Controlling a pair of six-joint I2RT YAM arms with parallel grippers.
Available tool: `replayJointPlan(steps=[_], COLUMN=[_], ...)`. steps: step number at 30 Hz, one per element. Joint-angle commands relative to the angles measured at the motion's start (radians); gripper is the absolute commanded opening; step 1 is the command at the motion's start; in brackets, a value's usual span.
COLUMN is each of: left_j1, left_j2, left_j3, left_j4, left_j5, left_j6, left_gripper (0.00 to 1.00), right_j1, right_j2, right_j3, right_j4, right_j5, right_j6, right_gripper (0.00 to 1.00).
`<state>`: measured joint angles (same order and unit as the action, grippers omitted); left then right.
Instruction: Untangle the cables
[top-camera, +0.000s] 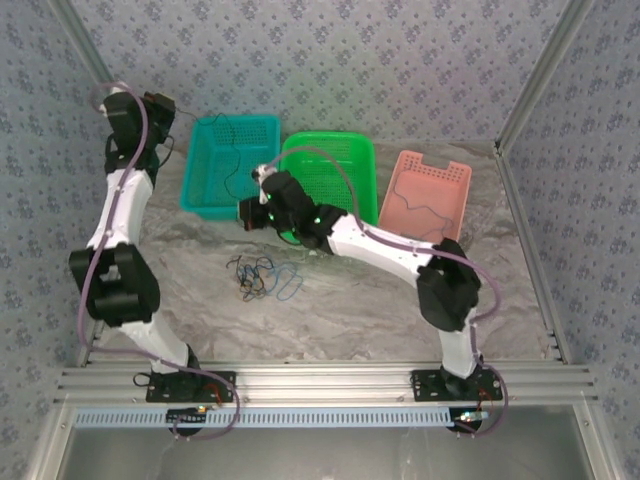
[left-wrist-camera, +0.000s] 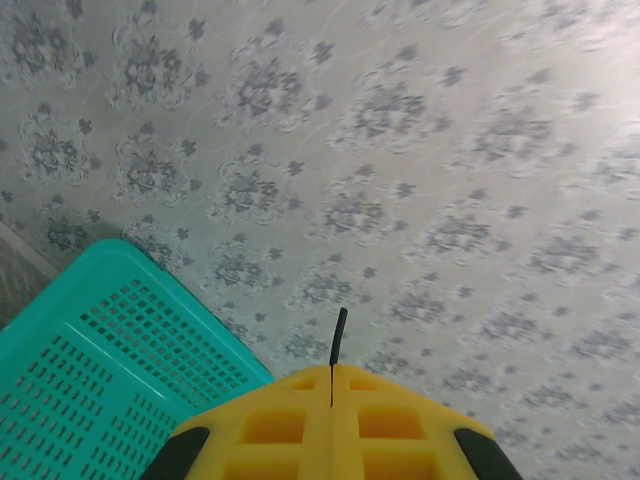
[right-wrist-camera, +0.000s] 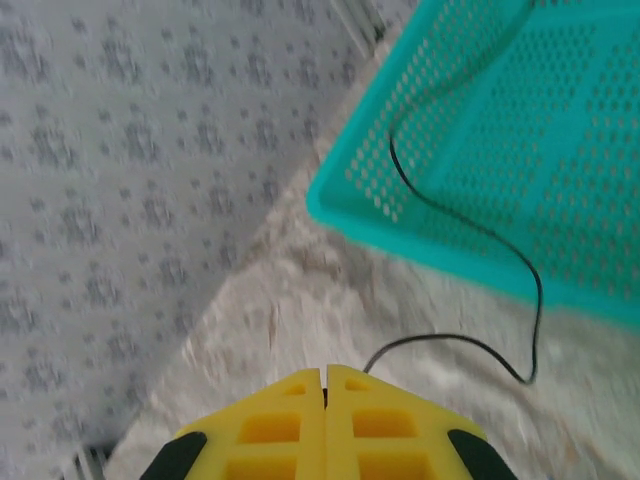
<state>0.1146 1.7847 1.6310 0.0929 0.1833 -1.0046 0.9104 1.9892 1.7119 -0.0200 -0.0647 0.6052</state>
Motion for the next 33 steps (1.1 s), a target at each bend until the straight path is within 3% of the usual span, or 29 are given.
replayJointPlan(steps=[1, 6, 7, 9, 10, 13, 17, 20, 22, 26, 30, 33], left_j1=[-0.017, -0.025, -0.027, -0.035, -0.043, -0.075, -0.096, -0.109, -0.107, -0.141, -0.274, -0.406], left_j2=[0.102, 0.32, 0.368, 0.428, 0.428, 0.35, 0.205, 0.009, -0.11, -0.325, -0.521, -0.68], left_j3=[0.075, 0.24, 0.282, 0.355, 0.351, 0.258, 0.152, -0.058, -0.179, -0.335, -0.477, -0.672], left_j4=[0.152, 0.111, 0.097, 0.061, 0.053, 0.035, -0.057, -0.046, -0.076, -0.28, -0.561, -0.651], left_j5=[0.04, 0.091, 0.119, 0.17, 0.166, 0.081, -0.031, -0.155, -0.182, -0.21, -0.286, -0.319], left_j6=[-0.015, 0.041, 0.049, 0.071, 0.093, 0.194, 0.261, 0.3, 0.285, 0.277, 0.288, 0.25], left_gripper=[0.0, 0.02, 0.13, 0.47, 0.63, 0.86, 0.88, 0.88, 0.88, 0.86, 0.81, 0.78], right_j1=[-0.077, -0.15, -0.152, -0.148, -0.143, -0.126, -0.107, -0.083, -0.063, 0.002, 0.065, 0.099], right_j2=[0.14, 0.403, 0.461, 0.537, 0.551, 0.49, 0.332, 0.2, 0.088, -0.108, -0.257, -0.317], right_j3=[0.137, 0.43, 0.527, 0.677, 0.709, 0.645, 0.463, 0.329, 0.185, -0.093, -0.358, -0.542], right_j4=[0.067, 0.0, -0.051, -0.16, -0.192, -0.195, -0.147, -0.164, -0.131, -0.111, -0.122, -0.092], right_j5=[-0.119, -0.23, -0.255, -0.269, -0.263, -0.194, -0.124, -0.055, -0.003, 0.124, 0.238, 0.251], right_j6=[0.015, 0.066, 0.057, 0.032, -0.003, -0.039, -0.077, -0.112, -0.117, -0.086, 0.066, 0.133], right_gripper=[0.0, 0.0, 0.0, 0.0, 0.07, 0.3, 0.43, 0.47, 0.49, 0.49, 0.5, 0.53])
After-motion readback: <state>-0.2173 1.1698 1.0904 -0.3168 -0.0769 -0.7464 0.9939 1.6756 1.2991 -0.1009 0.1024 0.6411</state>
